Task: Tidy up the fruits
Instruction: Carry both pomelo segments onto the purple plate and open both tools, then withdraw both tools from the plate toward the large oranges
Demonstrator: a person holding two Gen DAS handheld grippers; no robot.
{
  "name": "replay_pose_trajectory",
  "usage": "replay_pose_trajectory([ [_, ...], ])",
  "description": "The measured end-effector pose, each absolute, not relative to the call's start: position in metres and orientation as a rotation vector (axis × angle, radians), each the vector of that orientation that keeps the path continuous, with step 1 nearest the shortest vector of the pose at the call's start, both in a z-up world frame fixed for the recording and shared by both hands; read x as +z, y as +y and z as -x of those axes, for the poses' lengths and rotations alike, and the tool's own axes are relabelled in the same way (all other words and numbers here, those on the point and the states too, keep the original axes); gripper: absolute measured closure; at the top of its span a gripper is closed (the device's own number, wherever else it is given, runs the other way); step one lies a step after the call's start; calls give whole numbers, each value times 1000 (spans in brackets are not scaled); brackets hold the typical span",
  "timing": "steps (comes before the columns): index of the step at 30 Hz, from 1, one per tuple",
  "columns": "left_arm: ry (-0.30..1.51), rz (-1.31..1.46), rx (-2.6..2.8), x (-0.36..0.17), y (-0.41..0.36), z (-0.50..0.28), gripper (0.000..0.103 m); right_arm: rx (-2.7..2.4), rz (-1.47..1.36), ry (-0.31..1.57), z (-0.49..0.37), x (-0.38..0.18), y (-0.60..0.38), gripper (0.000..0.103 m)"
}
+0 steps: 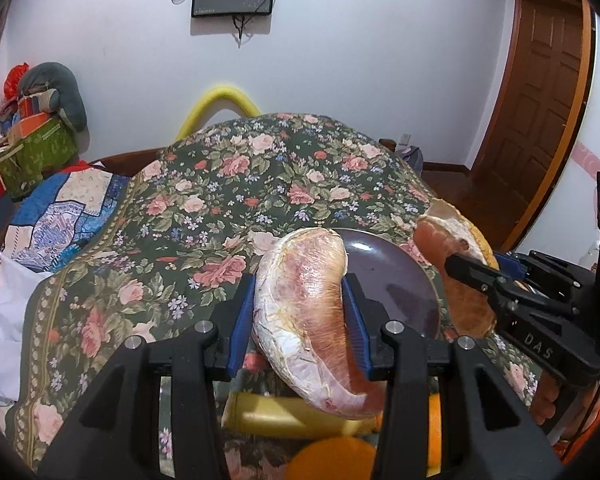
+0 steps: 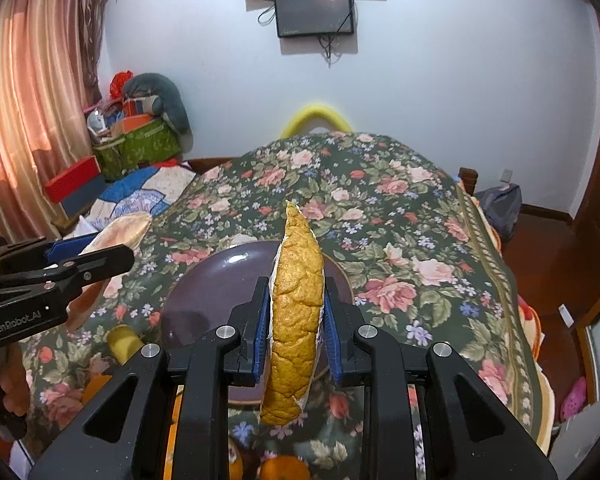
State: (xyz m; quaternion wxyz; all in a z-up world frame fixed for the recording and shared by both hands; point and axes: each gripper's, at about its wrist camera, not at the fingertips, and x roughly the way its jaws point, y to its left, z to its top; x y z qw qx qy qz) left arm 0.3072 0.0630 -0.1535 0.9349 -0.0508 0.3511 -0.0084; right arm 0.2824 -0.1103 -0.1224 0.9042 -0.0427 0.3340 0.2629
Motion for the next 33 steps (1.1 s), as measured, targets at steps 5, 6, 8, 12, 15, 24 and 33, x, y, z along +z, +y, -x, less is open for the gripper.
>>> replay_pose_trajectory([
  [5, 761, 93, -11, -167, 63, -327, 60, 562, 104, 734, -295, -135, -99, 81],
  [6, 769, 91, -10, -170, 63, -330, 60, 564, 107, 744, -297, -138, -97, 81],
  [8, 796, 91, -12, -176, 63, -339, 60, 569, 114, 764, -301, -143, -93, 81],
  [12, 840, 104, -23, -185, 64, -353, 60, 581, 130, 807, -308, -152, -86, 81],
  [15, 855, 96, -23, -189, 62, -360, 60, 585, 148, 831, -312, -158, -82, 81],
  [24, 864, 102, -19, -190, 60, -371, 60, 586, 177, 846, -321, -163, -76, 80],
  [33, 842, 107, -13, -175, 62, -353, 59, 580, 163, 815, -311, -149, -86, 61],
])
